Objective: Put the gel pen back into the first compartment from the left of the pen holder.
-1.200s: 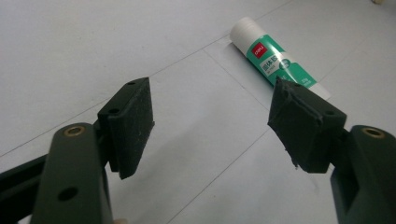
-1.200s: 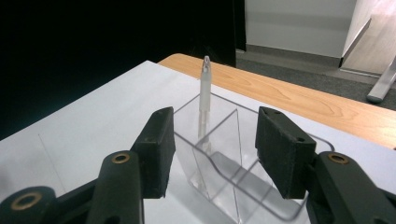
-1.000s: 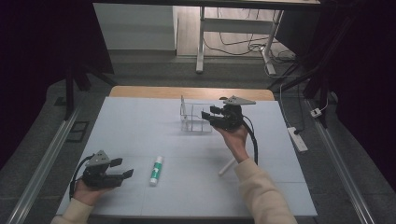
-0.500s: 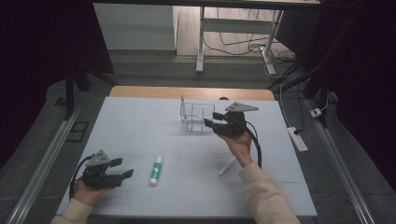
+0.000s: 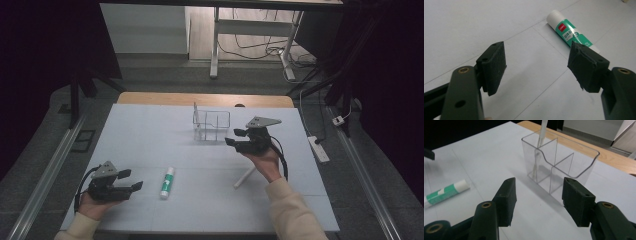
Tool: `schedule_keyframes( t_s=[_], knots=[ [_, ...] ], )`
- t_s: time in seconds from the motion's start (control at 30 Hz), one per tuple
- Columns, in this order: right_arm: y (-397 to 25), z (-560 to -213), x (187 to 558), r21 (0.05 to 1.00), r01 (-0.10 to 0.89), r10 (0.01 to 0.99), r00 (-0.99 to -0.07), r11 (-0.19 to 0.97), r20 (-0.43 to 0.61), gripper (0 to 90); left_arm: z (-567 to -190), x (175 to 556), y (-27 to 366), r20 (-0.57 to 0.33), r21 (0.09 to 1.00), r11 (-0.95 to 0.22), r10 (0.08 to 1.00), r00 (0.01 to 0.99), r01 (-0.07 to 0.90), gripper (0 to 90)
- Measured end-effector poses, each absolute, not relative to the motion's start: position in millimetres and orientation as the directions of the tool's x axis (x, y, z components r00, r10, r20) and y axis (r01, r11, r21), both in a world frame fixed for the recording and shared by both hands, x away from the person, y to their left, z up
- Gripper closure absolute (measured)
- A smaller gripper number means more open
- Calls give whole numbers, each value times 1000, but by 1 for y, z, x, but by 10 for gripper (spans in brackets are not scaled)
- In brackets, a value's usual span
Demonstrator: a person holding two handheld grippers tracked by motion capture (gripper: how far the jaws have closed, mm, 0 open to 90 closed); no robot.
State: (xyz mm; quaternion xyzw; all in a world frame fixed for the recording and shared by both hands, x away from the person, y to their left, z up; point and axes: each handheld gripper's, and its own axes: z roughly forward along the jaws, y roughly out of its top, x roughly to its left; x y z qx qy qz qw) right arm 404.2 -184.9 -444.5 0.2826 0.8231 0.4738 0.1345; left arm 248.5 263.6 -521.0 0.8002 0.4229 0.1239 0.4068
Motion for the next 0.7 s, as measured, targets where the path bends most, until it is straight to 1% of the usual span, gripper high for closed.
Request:
schedule_keyframes(
  t_s=[0.47,0.7],
  knots=[
    [-202,-447,399,829,326,571,-821,454,10,415,-521,248,263,-145,757,-312,777,612,575,306],
    [-205,-449,399,786,314,537,-843,533,-27,390,-521,249,263,-145,759,-310,777,613,573,306]
  ],
)
